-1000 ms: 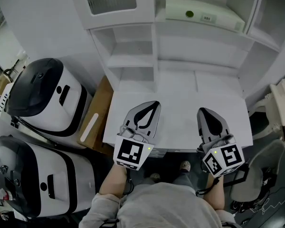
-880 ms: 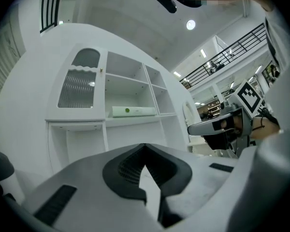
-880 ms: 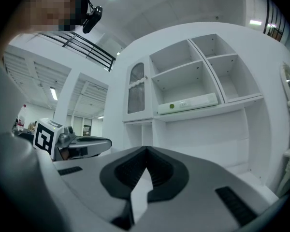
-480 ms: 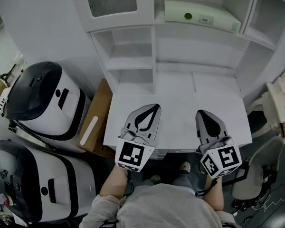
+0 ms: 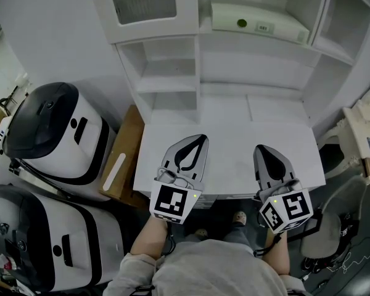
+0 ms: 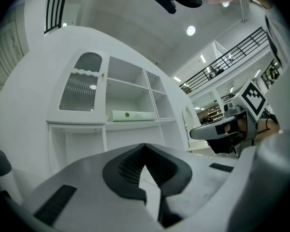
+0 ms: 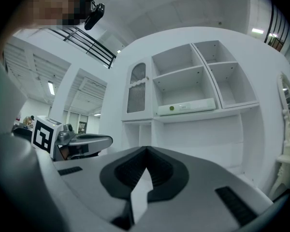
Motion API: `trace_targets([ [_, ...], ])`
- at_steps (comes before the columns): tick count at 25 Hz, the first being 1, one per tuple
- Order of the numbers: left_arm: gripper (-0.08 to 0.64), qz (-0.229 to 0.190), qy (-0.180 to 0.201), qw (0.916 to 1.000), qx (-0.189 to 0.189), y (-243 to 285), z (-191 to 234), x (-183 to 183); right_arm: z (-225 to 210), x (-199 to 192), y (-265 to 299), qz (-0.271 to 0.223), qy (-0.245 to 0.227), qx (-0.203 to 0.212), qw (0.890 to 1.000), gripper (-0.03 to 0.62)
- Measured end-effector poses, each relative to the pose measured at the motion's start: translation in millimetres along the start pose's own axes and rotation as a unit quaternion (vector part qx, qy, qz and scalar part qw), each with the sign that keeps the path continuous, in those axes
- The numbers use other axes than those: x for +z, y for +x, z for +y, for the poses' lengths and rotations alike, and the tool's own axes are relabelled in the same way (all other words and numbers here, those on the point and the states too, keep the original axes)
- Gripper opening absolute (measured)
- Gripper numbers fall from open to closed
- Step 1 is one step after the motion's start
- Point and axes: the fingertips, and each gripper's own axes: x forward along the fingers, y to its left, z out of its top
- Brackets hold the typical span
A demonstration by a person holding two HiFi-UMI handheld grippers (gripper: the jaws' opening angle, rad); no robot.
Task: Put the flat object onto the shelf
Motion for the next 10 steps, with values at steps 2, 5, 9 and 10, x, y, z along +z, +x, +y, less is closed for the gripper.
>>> trace_targets([
  [2, 0.012, -0.007, 0.000, 1.0000, -0.001, 0.3, -1.7, 1.8, 0.8, 0.2, -0.9, 0.000, -0.001, 0.000, 1.000, 0.009],
  [5, 0.014, -0.016, 0.002, 0.9999, -0.003, -0.2, -4.6, 3.0, 1.9, -0.6, -2.7, 0.002, -0.001, -0.001, 1.000, 0.008],
  [9, 0.014, 0.002, -0.003, 1.0000, -0.004, -4.1, -6.1, -3.1, 4.8, -3.0, -5.3, 0.005, -0.001, -0.001, 1.000, 0.009],
  [10, 0.014, 0.006, -0.005, 1.0000, -0.004, -5.2, -6.2, -4.4, 5.6, -3.5, -5.9, 0.005, 0.000, -0.001, 1.000, 0.009],
])
